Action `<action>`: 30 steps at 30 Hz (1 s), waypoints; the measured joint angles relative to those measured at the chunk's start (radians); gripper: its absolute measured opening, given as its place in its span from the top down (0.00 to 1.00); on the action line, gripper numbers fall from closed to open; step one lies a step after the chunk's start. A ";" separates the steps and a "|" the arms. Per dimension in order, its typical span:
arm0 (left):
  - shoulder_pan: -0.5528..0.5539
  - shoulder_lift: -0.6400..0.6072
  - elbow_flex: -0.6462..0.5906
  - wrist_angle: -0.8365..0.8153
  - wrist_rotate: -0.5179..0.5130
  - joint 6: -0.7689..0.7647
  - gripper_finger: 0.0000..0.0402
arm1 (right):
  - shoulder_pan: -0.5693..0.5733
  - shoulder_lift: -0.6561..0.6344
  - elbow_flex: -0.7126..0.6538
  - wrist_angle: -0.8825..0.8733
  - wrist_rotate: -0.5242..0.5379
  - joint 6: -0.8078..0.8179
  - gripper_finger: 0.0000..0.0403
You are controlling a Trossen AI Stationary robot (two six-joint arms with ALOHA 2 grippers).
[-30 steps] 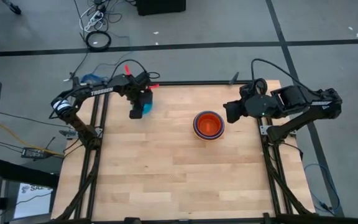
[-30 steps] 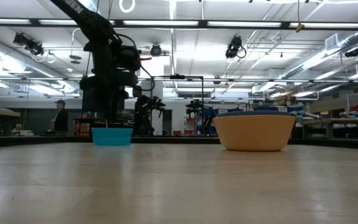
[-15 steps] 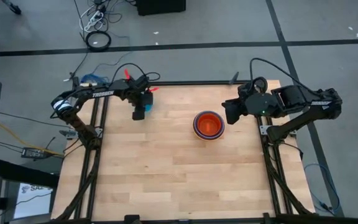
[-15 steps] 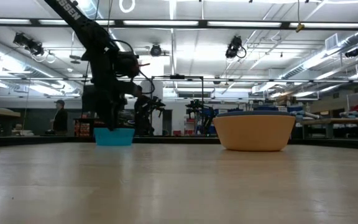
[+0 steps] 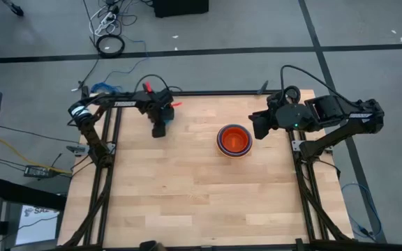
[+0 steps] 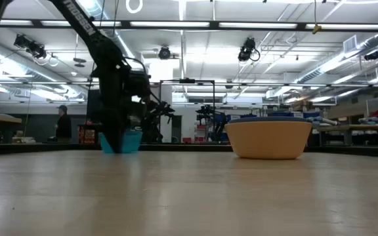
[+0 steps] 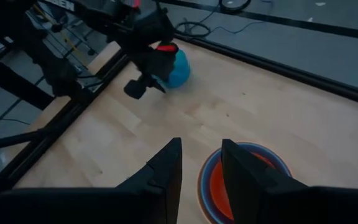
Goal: Nest bowls inside each other
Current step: Stack the blue bowl on the top of the orange bowl
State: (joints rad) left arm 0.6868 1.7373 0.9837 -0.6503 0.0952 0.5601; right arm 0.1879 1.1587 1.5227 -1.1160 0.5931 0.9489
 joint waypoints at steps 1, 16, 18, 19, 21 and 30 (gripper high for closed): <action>0.000 0.010 0.010 -0.010 -0.001 -0.029 0.76 | 0.000 0.000 0.000 0.006 -0.003 0.000 0.75; -0.238 -0.085 0.603 -0.014 0.277 -0.318 0.99 | -0.049 0.000 0.000 0.024 -0.007 -0.045 0.75; -0.300 -0.050 0.679 0.059 0.280 -0.371 0.99 | -0.057 0.000 0.000 0.026 -0.007 -0.053 0.75; -0.329 -0.024 0.710 0.066 0.276 -0.388 0.99 | -0.058 -0.001 0.000 0.029 -0.007 -0.054 0.75; -0.372 0.036 0.765 0.084 0.263 -0.426 0.99 | -0.058 -0.001 0.000 0.035 -0.007 -0.054 0.75; -0.463 0.275 0.858 0.063 0.261 -0.550 0.99 | 0.014 -0.037 0.000 0.030 -0.013 0.015 0.75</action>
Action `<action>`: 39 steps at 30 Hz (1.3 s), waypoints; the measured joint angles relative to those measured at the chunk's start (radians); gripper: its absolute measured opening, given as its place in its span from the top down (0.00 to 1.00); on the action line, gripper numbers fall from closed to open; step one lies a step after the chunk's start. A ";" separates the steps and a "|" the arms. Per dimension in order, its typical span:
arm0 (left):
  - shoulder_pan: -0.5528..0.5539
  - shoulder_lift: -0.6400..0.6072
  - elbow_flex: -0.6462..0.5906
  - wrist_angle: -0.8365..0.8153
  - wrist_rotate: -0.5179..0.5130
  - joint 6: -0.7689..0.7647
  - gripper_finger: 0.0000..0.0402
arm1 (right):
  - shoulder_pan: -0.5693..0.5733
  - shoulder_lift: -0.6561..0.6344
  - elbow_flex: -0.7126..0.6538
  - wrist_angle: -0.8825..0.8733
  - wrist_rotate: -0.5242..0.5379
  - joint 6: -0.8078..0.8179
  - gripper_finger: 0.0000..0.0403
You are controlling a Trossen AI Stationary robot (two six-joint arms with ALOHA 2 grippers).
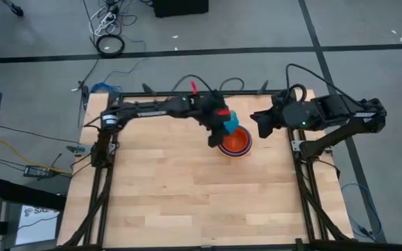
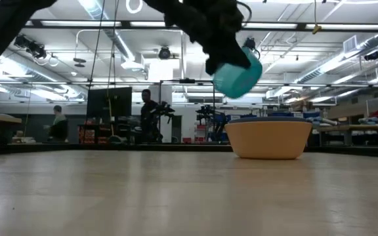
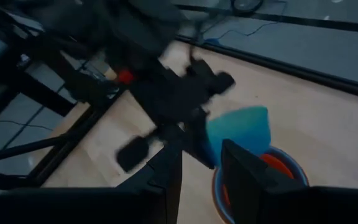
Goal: Nest bowls inside each other
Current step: Stack the blue bowl on the top of the orange bowl
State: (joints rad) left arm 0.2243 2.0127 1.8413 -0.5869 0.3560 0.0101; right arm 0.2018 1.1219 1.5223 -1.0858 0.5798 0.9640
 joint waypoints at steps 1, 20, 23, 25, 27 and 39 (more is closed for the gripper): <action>-0.004 0.022 0.006 -0.002 0.001 -0.003 0.99 | 0.009 -0.003 0.000 -0.001 0.006 0.006 0.75; -0.030 0.106 0.014 0.171 0.117 -0.242 0.85 | 0.040 0.004 0.000 -0.013 0.029 0.011 0.76; -0.031 0.106 0.014 0.168 0.118 -0.251 0.85 | 0.040 0.004 0.000 -0.016 0.029 0.011 0.76; -0.031 0.106 0.014 0.173 0.119 -0.254 0.85 | 0.040 0.004 0.000 -0.016 0.029 0.011 0.76; -0.029 0.105 0.014 0.172 0.119 -0.258 0.85 | 0.040 0.004 0.000 -0.016 0.029 0.010 0.76; -0.010 0.105 0.014 0.163 0.107 -0.275 0.83 | 0.040 0.004 0.000 -0.016 0.029 0.010 0.76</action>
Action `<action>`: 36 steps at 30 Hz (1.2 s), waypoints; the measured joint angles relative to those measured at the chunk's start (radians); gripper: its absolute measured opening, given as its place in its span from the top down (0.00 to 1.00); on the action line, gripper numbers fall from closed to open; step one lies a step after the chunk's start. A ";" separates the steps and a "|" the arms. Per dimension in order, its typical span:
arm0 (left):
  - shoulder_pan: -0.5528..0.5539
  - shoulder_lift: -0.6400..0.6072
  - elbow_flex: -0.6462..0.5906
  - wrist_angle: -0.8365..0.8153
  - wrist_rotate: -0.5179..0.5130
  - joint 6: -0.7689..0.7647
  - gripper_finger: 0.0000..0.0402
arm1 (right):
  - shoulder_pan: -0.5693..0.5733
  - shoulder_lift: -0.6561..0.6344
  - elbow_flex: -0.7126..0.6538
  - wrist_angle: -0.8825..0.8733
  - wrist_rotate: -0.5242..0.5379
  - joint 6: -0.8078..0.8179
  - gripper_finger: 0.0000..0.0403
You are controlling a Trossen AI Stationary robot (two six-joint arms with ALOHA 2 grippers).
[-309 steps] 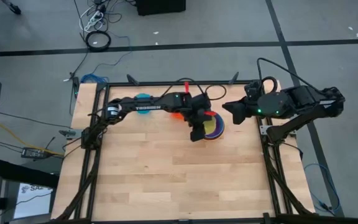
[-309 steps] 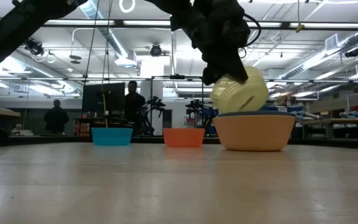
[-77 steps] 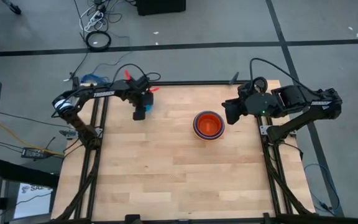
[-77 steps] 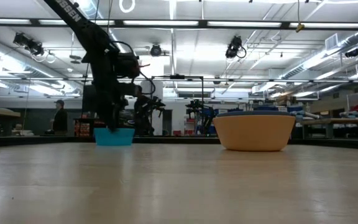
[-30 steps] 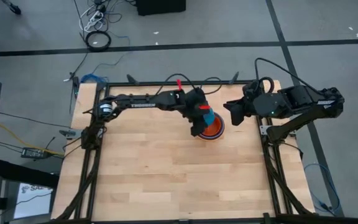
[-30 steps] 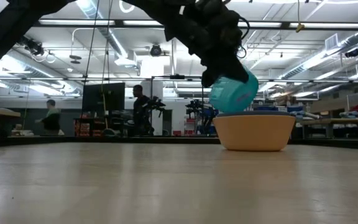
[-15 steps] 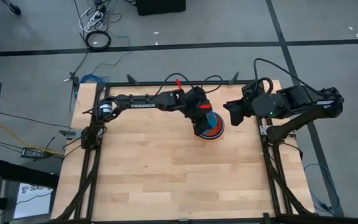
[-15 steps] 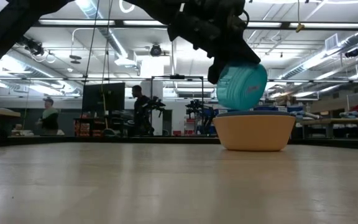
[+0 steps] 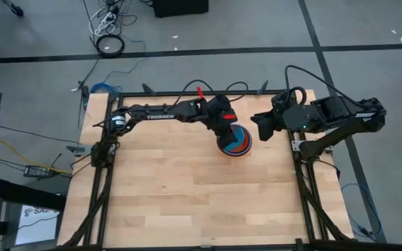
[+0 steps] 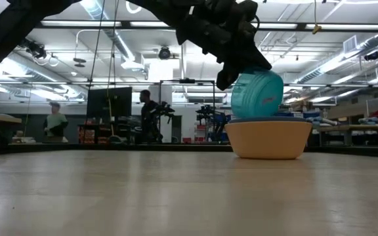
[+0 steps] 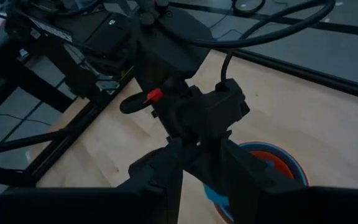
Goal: Nest bowls inside each other
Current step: Stack the blue bowl on the top of the orange bowl, then return to Home Position
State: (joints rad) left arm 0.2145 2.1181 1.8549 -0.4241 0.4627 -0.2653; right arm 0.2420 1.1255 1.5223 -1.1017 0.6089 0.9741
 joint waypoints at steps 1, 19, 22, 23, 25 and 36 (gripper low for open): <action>0.000 0.000 0.000 -0.001 0.006 0.001 0.83 | 0.000 0.000 0.000 0.000 0.000 0.000 0.76; 0.010 -0.034 -0.001 -0.114 0.240 -0.015 0.61 | 0.000 0.000 0.000 0.000 0.001 -0.008 0.76; 0.017 -0.108 -0.001 -0.145 0.336 -0.053 0.62 | 0.000 0.000 0.000 0.000 0.028 -0.044 0.76; 0.020 -0.136 -0.001 -0.145 0.336 -0.056 0.62 | 0.000 0.000 0.000 0.008 0.035 -0.072 0.76; 0.030 -0.209 -0.001 -0.145 0.315 -0.057 0.62 | 0.000 0.000 0.000 0.042 0.036 -0.139 0.76; 0.080 -0.567 0.000 -0.116 0.010 -0.055 0.62 | -0.003 0.000 0.000 0.373 0.040 -0.389 0.76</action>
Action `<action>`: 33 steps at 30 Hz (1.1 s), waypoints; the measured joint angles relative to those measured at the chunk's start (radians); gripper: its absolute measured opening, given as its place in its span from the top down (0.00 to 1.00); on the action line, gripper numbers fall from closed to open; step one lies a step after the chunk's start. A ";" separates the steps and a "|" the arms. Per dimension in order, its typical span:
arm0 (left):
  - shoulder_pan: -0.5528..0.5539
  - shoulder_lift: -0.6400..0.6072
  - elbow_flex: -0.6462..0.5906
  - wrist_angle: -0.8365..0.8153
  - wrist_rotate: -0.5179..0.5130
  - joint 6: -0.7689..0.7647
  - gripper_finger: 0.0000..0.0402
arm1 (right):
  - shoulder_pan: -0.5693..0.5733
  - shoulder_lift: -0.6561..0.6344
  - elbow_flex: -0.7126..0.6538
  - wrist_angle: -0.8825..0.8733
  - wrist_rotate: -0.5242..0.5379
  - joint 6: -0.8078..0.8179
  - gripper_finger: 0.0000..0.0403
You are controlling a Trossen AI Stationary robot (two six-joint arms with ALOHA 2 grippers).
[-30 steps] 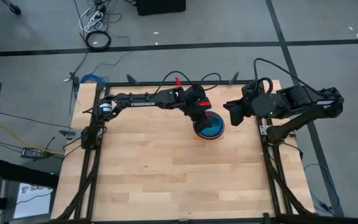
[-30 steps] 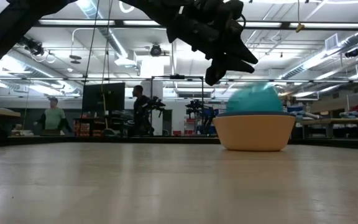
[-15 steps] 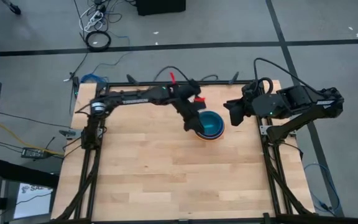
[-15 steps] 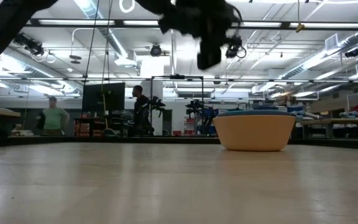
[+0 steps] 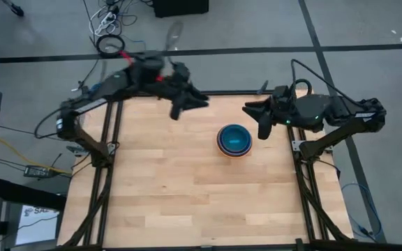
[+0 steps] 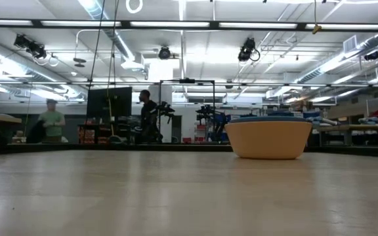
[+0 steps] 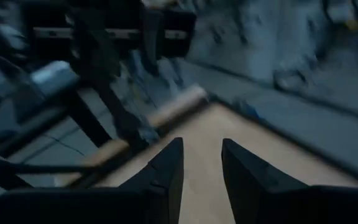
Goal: Nest bowls inside each other
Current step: Return to Home Position
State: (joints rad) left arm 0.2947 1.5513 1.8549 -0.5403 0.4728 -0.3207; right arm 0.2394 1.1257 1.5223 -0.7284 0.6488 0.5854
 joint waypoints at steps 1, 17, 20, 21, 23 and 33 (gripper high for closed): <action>0.000 -0.021 0.000 0.012 -0.008 0.004 0.62 | -0.001 0.000 0.000 0.058 -0.011 -0.056 0.76; -0.011 -0.314 0.000 0.433 0.285 -0.122 0.62 | -0.250 -0.048 0.000 0.688 -0.794 -0.440 0.76; 0.020 -0.405 0.001 0.370 0.277 -0.071 0.62 | -0.284 -0.097 0.000 0.641 -0.812 -0.444 0.76; 0.026 -0.436 0.001 0.335 0.263 -0.048 0.62 | -0.293 -0.117 0.000 0.631 -0.807 -0.452 0.75; 0.027 -0.493 0.000 0.234 0.214 0.000 0.62 | -0.312 -0.162 0.000 0.587 -0.793 -0.472 0.75; 0.026 -0.729 -0.276 0.132 0.115 0.111 0.62 | -0.354 -0.328 0.001 0.344 -0.753 -0.504 0.75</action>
State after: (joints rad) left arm 0.3209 0.8222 1.5788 -0.4083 0.5873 -0.2101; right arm -0.1143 0.7972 1.5234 -0.3845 -0.1038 0.0818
